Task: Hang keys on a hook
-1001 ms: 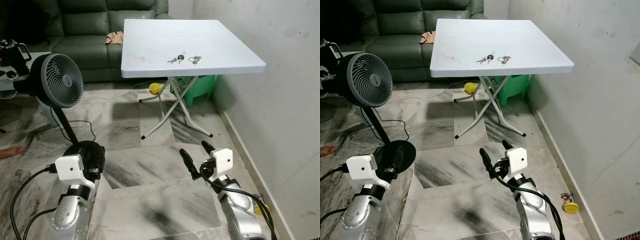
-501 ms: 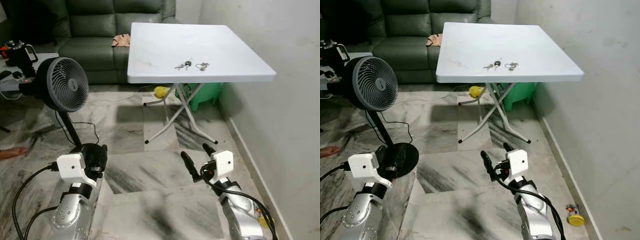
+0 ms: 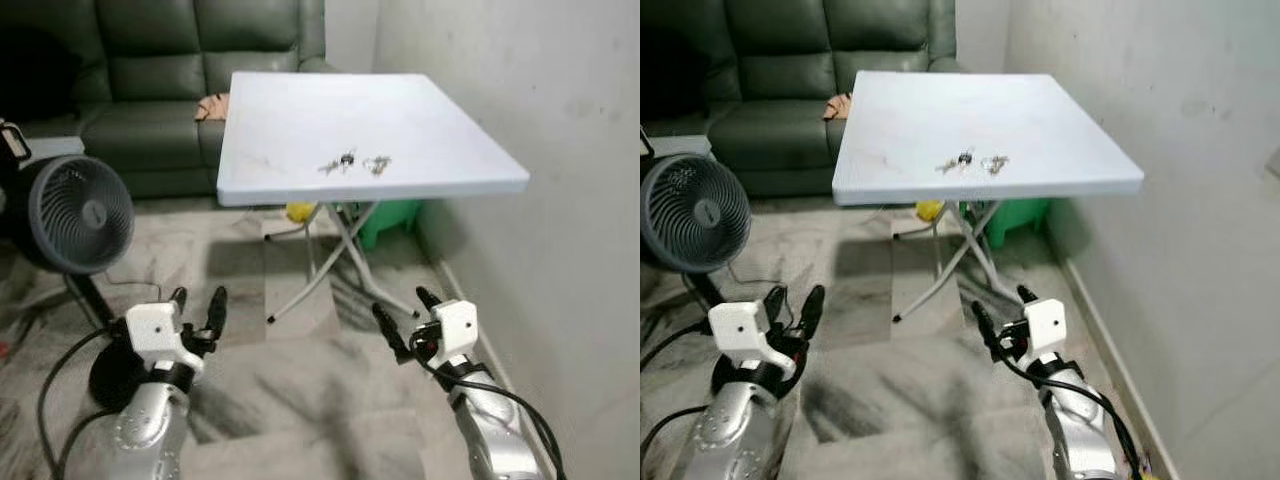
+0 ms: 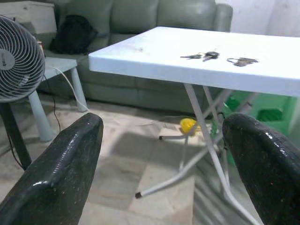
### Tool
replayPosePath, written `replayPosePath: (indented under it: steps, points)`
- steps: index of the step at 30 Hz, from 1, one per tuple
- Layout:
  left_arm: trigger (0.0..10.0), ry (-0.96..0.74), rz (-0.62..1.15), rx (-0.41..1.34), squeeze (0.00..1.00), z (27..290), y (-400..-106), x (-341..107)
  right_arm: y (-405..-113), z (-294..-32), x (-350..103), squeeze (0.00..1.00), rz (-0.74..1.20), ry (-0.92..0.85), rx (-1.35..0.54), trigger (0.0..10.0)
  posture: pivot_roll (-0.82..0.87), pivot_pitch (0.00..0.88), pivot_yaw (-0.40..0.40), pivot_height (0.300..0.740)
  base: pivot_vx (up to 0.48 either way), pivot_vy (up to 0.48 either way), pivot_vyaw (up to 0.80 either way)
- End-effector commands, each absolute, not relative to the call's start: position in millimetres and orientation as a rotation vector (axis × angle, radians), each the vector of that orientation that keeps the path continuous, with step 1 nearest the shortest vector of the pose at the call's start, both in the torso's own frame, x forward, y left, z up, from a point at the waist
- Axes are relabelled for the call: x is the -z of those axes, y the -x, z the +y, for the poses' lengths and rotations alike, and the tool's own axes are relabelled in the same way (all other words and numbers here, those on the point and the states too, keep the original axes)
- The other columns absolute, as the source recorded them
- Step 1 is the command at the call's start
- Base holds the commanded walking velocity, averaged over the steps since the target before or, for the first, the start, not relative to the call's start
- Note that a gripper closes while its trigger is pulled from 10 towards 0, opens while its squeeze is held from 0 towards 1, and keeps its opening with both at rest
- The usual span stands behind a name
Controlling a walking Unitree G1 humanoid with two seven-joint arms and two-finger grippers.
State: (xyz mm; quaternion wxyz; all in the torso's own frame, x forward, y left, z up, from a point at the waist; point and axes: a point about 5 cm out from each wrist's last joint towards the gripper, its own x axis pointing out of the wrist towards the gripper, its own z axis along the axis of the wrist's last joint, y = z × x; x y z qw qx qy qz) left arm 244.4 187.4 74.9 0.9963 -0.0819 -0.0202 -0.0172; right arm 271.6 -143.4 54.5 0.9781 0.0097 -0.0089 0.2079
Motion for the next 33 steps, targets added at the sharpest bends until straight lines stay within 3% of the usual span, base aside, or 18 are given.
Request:
replayPosePath:
  steps: [1,15,23,33]
  points:
    - [10.0,0.159,-0.041,0.029,0.0,190.5,-244.5,-76.5,-273.8,-138.7,-57.8,0.0,-0.028,-0.019,-0.437,10.0,-0.07,0.0,-0.015,0.74,0.465,0.0,0.0]
    - [10.0,0.166,-0.041,0.04,0.0,187.9,-245.9,-76.2,-273.9,-135.1,-59.2,0.0,-0.034,0.031,-0.468,10.0,-0.07,0.0,-0.016,0.74,0.459,0.0,0.0]
    - [10.0,0.166,-0.04,0.04,0.0,187.1,-245.2,-75.8,-273.1,-134.6,-59.5,0.0,-0.036,0.037,-0.477,10.0,-0.07,0.0,-0.019,0.74,0.458,0.0,0.8]
    - [10.0,0.166,-0.037,0.041,0.0,187.0,-245.0,-75.5,-274.0,-136.0,-60.6,0.0,-0.04,-0.003,-0.464,10.0,-0.07,0.0,-0.02,0.74,0.458,0.0,0.18]
